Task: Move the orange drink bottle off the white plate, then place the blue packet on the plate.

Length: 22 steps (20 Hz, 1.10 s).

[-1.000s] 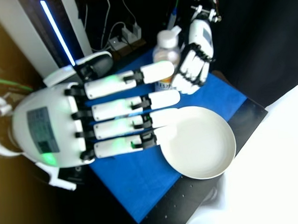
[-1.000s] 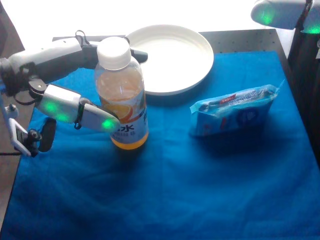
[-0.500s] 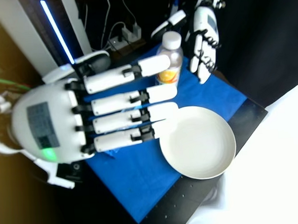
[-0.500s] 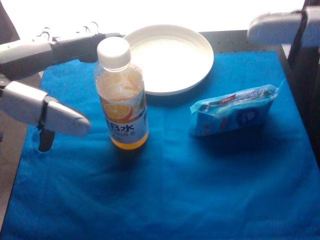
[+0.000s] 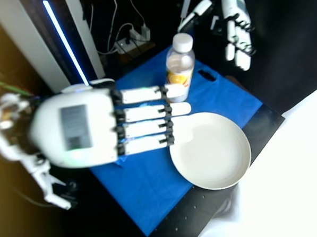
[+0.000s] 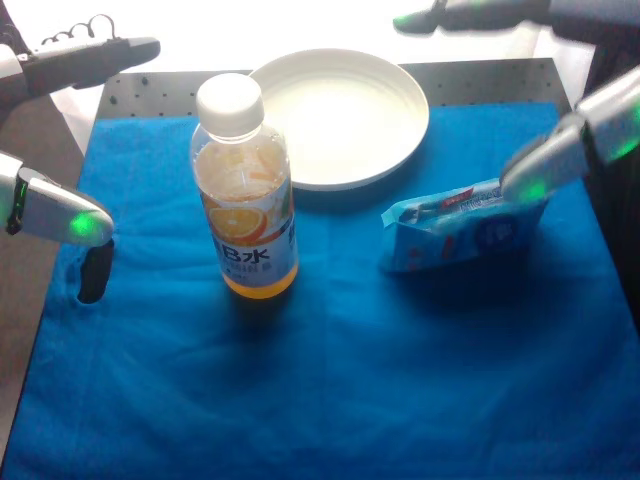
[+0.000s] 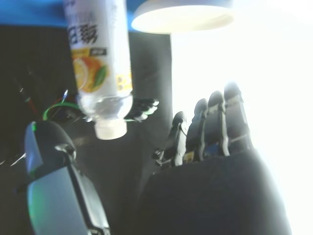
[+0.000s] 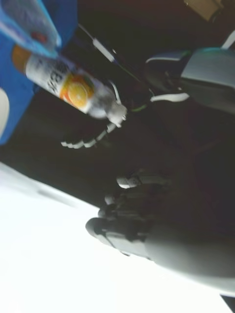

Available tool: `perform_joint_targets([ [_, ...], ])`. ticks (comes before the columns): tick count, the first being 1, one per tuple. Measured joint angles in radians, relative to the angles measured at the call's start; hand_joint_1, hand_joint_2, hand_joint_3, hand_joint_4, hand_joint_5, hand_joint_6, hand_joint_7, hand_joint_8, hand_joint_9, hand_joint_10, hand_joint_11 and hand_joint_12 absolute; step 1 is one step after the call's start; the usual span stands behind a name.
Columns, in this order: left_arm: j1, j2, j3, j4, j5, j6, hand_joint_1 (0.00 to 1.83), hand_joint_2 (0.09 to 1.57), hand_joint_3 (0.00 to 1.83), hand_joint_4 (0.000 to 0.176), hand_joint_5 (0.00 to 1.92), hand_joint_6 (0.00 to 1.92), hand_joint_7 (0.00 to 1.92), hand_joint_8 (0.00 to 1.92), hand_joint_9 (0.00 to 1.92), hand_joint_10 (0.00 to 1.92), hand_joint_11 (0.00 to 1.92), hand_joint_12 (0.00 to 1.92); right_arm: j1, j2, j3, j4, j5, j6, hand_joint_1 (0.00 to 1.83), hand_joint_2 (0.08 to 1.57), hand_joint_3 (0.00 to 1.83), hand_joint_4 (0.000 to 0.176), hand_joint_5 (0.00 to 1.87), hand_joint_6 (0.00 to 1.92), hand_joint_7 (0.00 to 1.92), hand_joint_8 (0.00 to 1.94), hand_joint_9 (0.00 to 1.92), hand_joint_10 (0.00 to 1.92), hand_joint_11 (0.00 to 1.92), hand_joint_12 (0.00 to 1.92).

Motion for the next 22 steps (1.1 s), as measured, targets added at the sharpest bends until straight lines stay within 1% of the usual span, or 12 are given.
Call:
perform_joint_targets([
  [1, 0.0, 0.004, 0.0, 0.002, 0.001, 0.0, 0.66, 0.69, 0.0, 0.08, 0.0, 0.0, 0.0, 0.0, 0.0, 0.0, 0.0, 0.05, 0.008, -0.001, 0.0, -0.056, -0.017, 0.038, 0.66, 0.62, 0.0, 0.012, 0.33, 0.0, 0.21, 0.0, 0.15, 0.0, 0.0, 0.43],
  [3, 0.0, 0.019, 0.001, -0.006, 0.008, 0.009, 0.66, 0.7, 0.0, 0.072, 0.0, 0.0, 0.0, 0.0, 0.0, 0.0, 0.01, 0.01, 0.01, -0.006, 0.021, -0.148, -0.04, 0.106, 0.65, 0.64, 0.0, 0.0, 0.32, 0.0, 0.2, 0.0, 0.1, 0.01, 0.0, 0.26],
  [5, 0.0, 0.027, 0.001, -0.013, 0.016, 0.012, 0.65, 0.7, 0.0, 0.081, 0.0, 0.0, 0.0, 0.0, 0.0, 0.0, 0.02, 0.01, 0.01, -0.01, 0.035, -0.215, -0.058, 0.153, 0.61, 0.68, 0.0, 0.031, 0.38, 0.0, 0.3, 0.0, 0.22, 0.01, 0.0, 0.69],
  [8, 0.0, 0.026, 0.001, -0.013, 0.018, 0.014, 0.65, 0.71, 0.0, 0.075, 0.0, 0.0, 0.0, 0.0, 0.01, 0.0, 0.04, 0.02, 0.01, -0.027, 0.035, -0.27, -0.074, 0.167, 0.63, 0.69, 0.0, 0.046, 0.48, 0.01, 0.33, 0.0, 0.18, 0.01, 0.0, 0.37],
  [9, 0.0, 0.026, 0.001, -0.013, 0.017, 0.014, 0.64, 0.71, 0.0, 0.078, 0.0, 0.0, 0.0, 0.0, 0.02, 0.01, 0.06, 0.03, 0.01, -0.038, 0.035, -0.285, -0.081, 0.17, 0.69, 0.67, 0.0, 0.062, 0.52, 0.01, 0.32, 0.0, 0.19, 0.0, 0.0, 0.46],
  [12, 0.0, 0.027, 0.0, -0.013, 0.019, 0.014, 0.66, 0.7, 0.0, 0.095, 0.0, 0.0, 0.0, 0.0, 0.02, 0.0, 0.05, 0.03, 0.01, -0.056, 0.035, -0.327, -0.107, 0.171, 0.62, 0.69, 0.0, 0.043, 0.55, 0.0, 0.36, 0.0, 0.27, 0.0, 0.0, 0.8],
  [13, 0.0, 0.027, -0.002, -0.013, 0.021, 0.014, 0.66, 0.72, 0.01, 0.091, 0.0, 0.0, 0.0, 0.0, 0.0, 0.0, 0.04, 0.02, 0.002, -0.063, 0.035, -0.33, -0.12, 0.17, 0.65, 0.71, 0.01, 0.051, 0.54, 0.0, 0.35, 0.0, 0.25, 0.0, 0.0, 0.79],
  [15, 0.0, 0.027, -0.002, -0.013, 0.022, 0.014, 0.64, 0.72, 0.01, 0.086, 0.0, 0.0, 0.0, 0.0, 0.01, 0.0, 0.04, 0.03, -0.01, -0.064, 0.035, -0.329, -0.123, 0.172, 0.7, 0.75, 0.0, 0.023, 0.51, 0.0, 0.36, 0.0, 0.27, 0.0, 0.03, 0.74],
  [17, 0.001, 0.027, -0.002, -0.013, 0.024, 0.014, 0.64, 0.72, 0.01, 0.107, 0.0, 0.0, 0.0, 0.0, 0.02, 0.0, 0.05, 0.03, -0.028, -0.068, 0.036, -0.33, -0.135, 0.172, 0.74, 0.77, 0.0, 0.026, 0.54, 0.0, 0.4, 0.0, 0.34, 0.0, 0.18, 0.57],
  [19, 0.001, 0.027, -0.006, -0.013, 0.024, 0.014, 0.65, 0.74, 0.01, 0.127, 0.0, 0.0, 0.0, 0.0, 0.0, 0.0, 0.04, 0.03, -0.038, -0.074, 0.036, -0.332, -0.142, 0.172, 0.77, 0.81, 0.01, 0.009, 0.52, 0.0, 0.41, 0.0, 0.3, 0.0, 0.1, 0.51],
  [21, 0.006, 0.027, -0.006, -0.014, 0.026, 0.014, 0.66, 0.73, 0.0, 0.122, 0.0, 0.0, 0.0, 0.0, 0.0, 0.0, 0.05, 0.04, -0.041, -0.083, 0.036, -0.337, -0.142, 0.173, 0.82, 0.83, 0.0, 0.001, 0.54, 0.0, 0.47, 0.01, 0.35, 0.0, 0.0, 0.62],
  [22, 0.012, 0.027, -0.009, -0.016, 0.029, 0.014, 0.65, 0.73, 0.0, 0.123, 0.0, 0.0, 0.0, 0.0, 0.0, 0.0, 0.06, 0.04, -0.041, -0.088, 0.038, -0.333, -0.142, 0.173, 0.82, 0.88, 0.0, 0.01, 0.59, 0.0, 0.55, 0.01, 0.42, 0.02, 0.0, 0.87],
])
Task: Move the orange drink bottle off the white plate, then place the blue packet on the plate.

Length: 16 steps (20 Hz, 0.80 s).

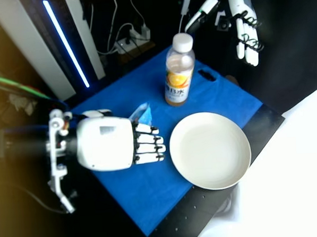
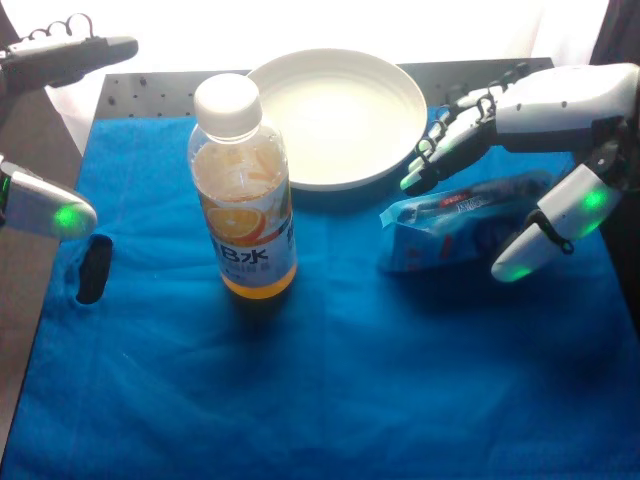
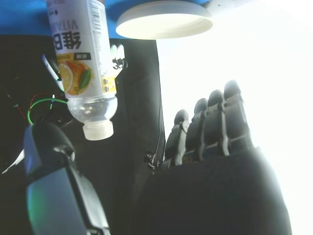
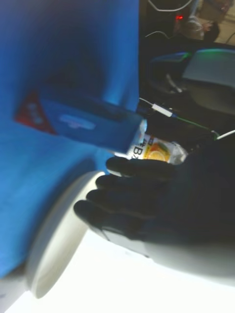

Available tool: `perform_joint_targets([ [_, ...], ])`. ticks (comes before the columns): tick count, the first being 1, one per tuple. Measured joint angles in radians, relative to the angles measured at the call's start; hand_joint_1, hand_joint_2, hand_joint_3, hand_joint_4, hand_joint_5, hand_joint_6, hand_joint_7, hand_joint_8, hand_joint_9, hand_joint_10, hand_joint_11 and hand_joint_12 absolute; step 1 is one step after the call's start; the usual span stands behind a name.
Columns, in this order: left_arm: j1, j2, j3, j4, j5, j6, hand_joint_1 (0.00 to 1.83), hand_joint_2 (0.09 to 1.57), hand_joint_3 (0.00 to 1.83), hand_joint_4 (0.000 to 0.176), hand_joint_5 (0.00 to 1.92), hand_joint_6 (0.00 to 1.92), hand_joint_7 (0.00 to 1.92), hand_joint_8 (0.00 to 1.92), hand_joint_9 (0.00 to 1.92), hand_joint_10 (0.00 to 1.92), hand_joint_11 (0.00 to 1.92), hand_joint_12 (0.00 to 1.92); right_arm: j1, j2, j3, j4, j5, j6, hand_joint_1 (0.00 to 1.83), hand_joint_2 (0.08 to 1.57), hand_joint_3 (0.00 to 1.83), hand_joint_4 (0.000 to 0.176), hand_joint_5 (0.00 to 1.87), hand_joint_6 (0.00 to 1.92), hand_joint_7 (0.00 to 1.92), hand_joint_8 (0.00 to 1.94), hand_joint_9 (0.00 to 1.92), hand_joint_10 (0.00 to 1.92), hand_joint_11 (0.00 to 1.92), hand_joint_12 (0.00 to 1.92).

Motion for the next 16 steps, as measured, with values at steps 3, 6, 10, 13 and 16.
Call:
perform_joint_targets([
  [3, 0.002, 0.0, -0.004, 0.003, 0.005, 0.0, 0.64, 0.73, 0.0, 0.123, 0.0, 0.0, 0.0, 0.0, 0.0, 0.0, 0.05, 0.04, 0.0, -0.002, 0.002, 0.002, -0.001, 0.0, 0.96, 0.95, 0.0, 0.0, 0.83, 0.04, 0.92, 0.12, 0.62, 0.62, 0.23, 1.44],
  [6, 0.002, 0.0, -0.007, -0.001, 0.004, 0.0, 0.61, 0.74, 0.01, 0.116, 0.0, 0.0, 0.0, 0.0, 0.0, 0.0, 0.03, 0.03, 0.0, -0.002, 0.006, -0.001, 0.0, 0.0, 1.26, 1.07, 0.0, 0.0, 1.02, 0.74, 1.12, 0.92, 0.74, 1.08, 0.42, 1.65],
  [10, 0.016, 0.0, -0.008, -0.01, 0.008, 0.0, 0.6, 0.77, 0.01, 0.097, 0.0, 0.0, 0.0, 0.0, 0.0, 0.0, 0.03, 0.03, 0.0, -0.002, 0.016, -0.002, -0.007, 0.0, 1.26, 1.07, 0.0, 0.0, 1.03, 0.79, 1.14, 0.87, 0.83, 0.93, 0.32, 1.3],
  [13, 0.032, 0.0, -0.008, -0.012, 0.013, 0.0, 0.61, 0.77, 0.01, 0.096, 0.0, 0.0, 0.0, 0.0, 0.0, 0.0, 0.03, 0.04, 0.002, -0.005, 0.026, 0.009, -0.008, 0.0, 1.27, 1.08, 0.0, 0.0, 1.13, 0.53, 1.03, 1.13, 0.73, 1.2, 0.45, 1.67],
  [16, 0.045, 0.0, -0.008, -0.028, 0.008, 0.0, 0.59, 0.78, 0.01, 0.095, 0.0, 0.0, 0.0, 0.0, 0.0, 0.0, 0.04, 0.04, 0.045, -0.002, 0.027, 0.032, -0.006, -0.009, 1.19, 1.09, 0.0, 0.0, 1.05, 0.82, 0.87, 1.35, 0.74, 1.66, 0.56, 1.88],
])
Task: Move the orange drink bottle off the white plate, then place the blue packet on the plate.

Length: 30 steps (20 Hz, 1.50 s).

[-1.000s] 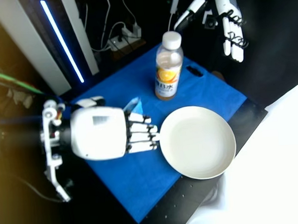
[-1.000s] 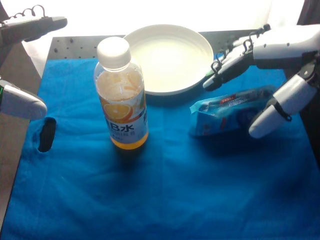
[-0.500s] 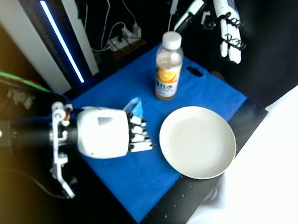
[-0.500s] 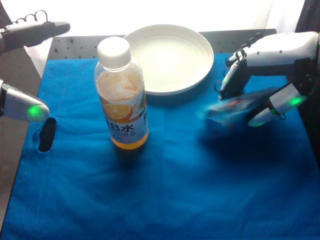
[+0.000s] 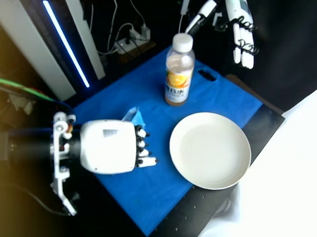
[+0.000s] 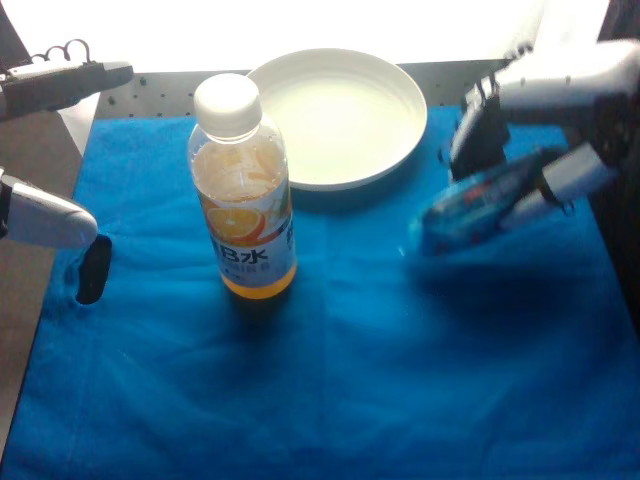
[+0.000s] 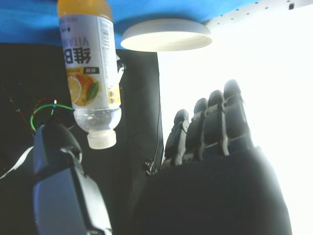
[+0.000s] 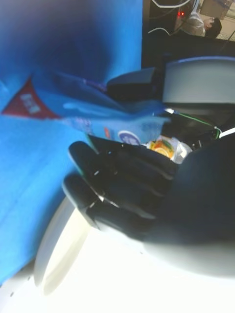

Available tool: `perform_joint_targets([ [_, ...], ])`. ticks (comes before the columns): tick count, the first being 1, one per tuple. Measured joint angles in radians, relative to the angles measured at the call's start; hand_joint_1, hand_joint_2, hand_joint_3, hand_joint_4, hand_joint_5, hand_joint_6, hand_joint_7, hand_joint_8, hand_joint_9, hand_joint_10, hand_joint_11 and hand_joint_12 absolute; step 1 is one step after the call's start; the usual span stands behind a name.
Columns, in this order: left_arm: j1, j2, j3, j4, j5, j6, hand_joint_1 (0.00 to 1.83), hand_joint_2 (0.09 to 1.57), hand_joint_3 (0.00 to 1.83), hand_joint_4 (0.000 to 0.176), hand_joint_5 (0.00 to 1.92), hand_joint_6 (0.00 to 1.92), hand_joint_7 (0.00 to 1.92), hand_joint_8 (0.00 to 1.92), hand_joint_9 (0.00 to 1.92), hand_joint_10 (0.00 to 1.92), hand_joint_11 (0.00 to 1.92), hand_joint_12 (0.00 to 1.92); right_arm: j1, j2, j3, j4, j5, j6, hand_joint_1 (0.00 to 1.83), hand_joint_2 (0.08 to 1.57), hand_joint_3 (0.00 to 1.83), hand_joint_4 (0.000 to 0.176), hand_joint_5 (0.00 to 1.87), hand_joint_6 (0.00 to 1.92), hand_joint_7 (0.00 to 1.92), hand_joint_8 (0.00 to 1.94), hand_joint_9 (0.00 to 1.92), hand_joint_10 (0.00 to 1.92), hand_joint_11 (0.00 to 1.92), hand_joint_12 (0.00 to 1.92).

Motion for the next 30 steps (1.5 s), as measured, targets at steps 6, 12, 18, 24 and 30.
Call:
perform_joint_targets([
  [6, 0.025, 0.0, 0.0, -0.04, -0.011, 0.021, 0.53, 0.8, 0.01, 0.058, 0.0, 0.0, 0.0, 0.0, 0.04, 0.01, 0.09, 0.06, 0.172, 0.012, 0.002, 0.002, 0.026, -0.035, 1.24, 1.13, 0.0, 0.0, 1.07, 0.91, 0.83, 1.13, 0.61, 0.58, 0.02, 1.35],
  [12, 0.025, -0.006, 0.003, -0.045, -0.025, 0.026, 0.55, 0.82, 0.01, 0.05, 0.0, 0.0, 0.0, 0.0, 0.0, 0.0, 0.05, 0.06, 0.231, -0.106, 0.111, 0.013, 0.024, -0.049, 1.28, 1.07, 0.0, 0.0, 1.05, 0.68, 1.14, 0.93, 0.97, 1.11, 0.86, 1.52],
  [18, 0.026, -0.074, 0.037, -0.082, -0.067, 0.027, 0.57, 0.8, 0.0, 0.048, 0.0, 0.0, 0.0, 0.0, 0.03, 0.01, 0.06, 0.06, 0.232, -0.253, 0.252, 0.024, -0.02, -0.034, 1.28, 1.08, 0.01, 0.0, 1.15, 0.46, 1.01, 1.15, 0.98, 1.32, 0.92, 1.66],
  [24, 0.026, -0.121, 0.068, -0.082, -0.104, 0.019, 0.55, 0.83, 0.01, 0.072, 0.0, 0.0, 0.0, 0.0, 0.0, 0.0, 0.01, 0.05, 0.227, -0.37, 0.4, 0.03, -0.063, -0.028, 1.26, 1.1, 0.0, 0.0, 1.01, 0.77, 1.05, 1.06, 0.99, 0.93, 0.8, 1.39],
  [30, 0.026, -0.127, 0.072, -0.082, -0.119, 0.017, 0.57, 0.82, 0.0, 0.074, 0.0, 0.0, 0.0, 0.0, 0.0, 0.0, 0.0, 0.04, 0.163, -0.467, 0.503, 0.052, -0.072, -0.025, 1.26, 1.13, 0.01, 0.0, 0.96, 0.73, 0.97, 1.27, 1.03, 1.14, 0.93, 1.6],
])
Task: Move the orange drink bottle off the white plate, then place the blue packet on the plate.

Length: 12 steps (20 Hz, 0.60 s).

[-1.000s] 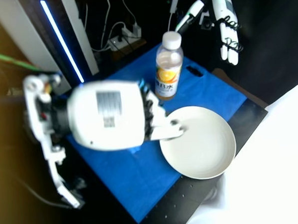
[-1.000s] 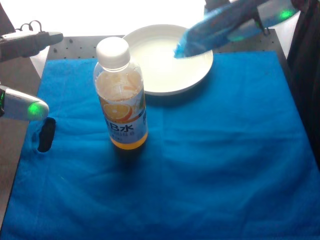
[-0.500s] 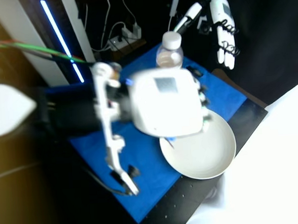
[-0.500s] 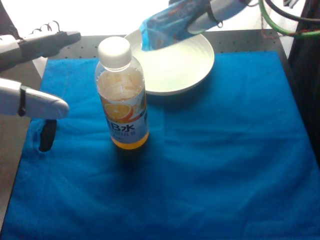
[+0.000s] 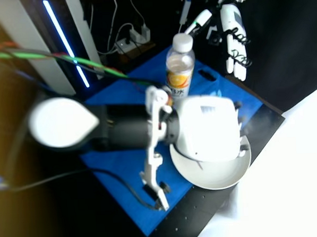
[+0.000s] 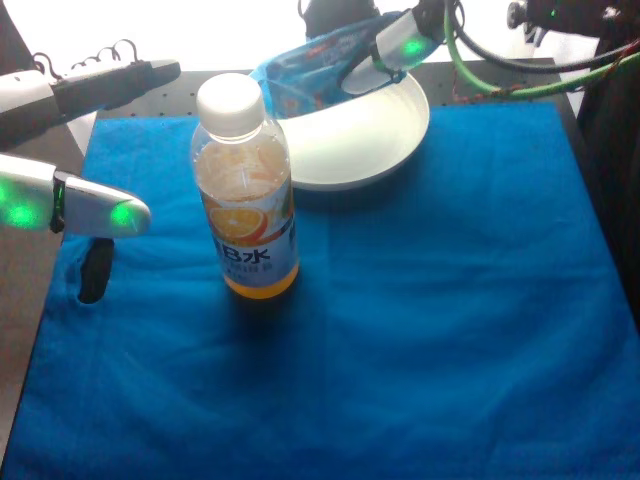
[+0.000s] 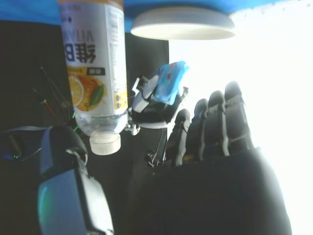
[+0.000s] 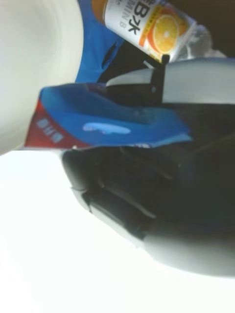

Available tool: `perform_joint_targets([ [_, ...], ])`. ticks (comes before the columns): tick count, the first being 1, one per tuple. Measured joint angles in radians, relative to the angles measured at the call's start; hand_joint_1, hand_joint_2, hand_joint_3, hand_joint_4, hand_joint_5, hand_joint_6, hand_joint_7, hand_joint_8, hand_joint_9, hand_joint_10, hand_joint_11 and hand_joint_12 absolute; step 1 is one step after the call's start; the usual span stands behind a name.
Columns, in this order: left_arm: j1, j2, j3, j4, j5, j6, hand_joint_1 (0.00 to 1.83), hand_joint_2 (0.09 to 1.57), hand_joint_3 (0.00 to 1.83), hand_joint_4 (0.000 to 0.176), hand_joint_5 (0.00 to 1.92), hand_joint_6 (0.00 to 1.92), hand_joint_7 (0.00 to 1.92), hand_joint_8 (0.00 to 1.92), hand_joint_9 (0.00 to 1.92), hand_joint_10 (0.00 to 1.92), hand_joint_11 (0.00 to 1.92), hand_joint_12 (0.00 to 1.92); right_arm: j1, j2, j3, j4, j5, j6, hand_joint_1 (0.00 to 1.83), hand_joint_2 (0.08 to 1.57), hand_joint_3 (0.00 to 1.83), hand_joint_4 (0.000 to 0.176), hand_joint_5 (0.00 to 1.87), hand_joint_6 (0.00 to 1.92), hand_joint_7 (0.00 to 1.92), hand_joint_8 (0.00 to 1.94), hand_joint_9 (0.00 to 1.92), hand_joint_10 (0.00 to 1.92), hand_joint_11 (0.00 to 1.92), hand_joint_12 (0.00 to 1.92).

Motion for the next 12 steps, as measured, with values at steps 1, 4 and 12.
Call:
perform_joint_targets([
  [1, 0.0, 0.0, 0.0, 0.001, -0.006, 0.0, 0.56, 0.82, 0.0, 0.111, 0.0, 0.0, 0.0, 0.0, 0.0, 0.0, 0.01, 0.04, -0.008, -0.015, 0.023, 0.006, -0.003, 0.01, 1.27, 1.11, 0.0, 0.0, 0.97, 0.74, 1.03, 1.15, 0.99, 1.06, 0.8, 1.55],
  [4, 0.0, -0.006, 0.0, -0.002, -0.016, -0.001, 0.58, 0.83, 0.0, 0.122, 0.0, 0.0, 0.0, 0.0, 0.0, 0.0, 0.01, 0.05, -0.036, -0.039, 0.065, 0.013, -0.012, 0.027, 1.27, 1.12, 0.0, 0.0, 0.98, 0.72, 1.01, 1.18, 0.99, 1.16, 0.83, 1.63],
  [12, 0.0, -0.01, -0.003, 0.001, -0.043, -0.003, 0.57, 0.81, 0.0, 0.125, 0.0, 0.0, 0.0, 0.0, 0.0, 0.0, 0.01, 0.05, -0.073, -0.096, 0.122, 0.018, -0.012, 0.037, 1.15, 1.15, 0.0, 0.0, 0.92, 1.06, 0.76, 1.86, 0.85, 1.92, 0.97, 1.92],
])
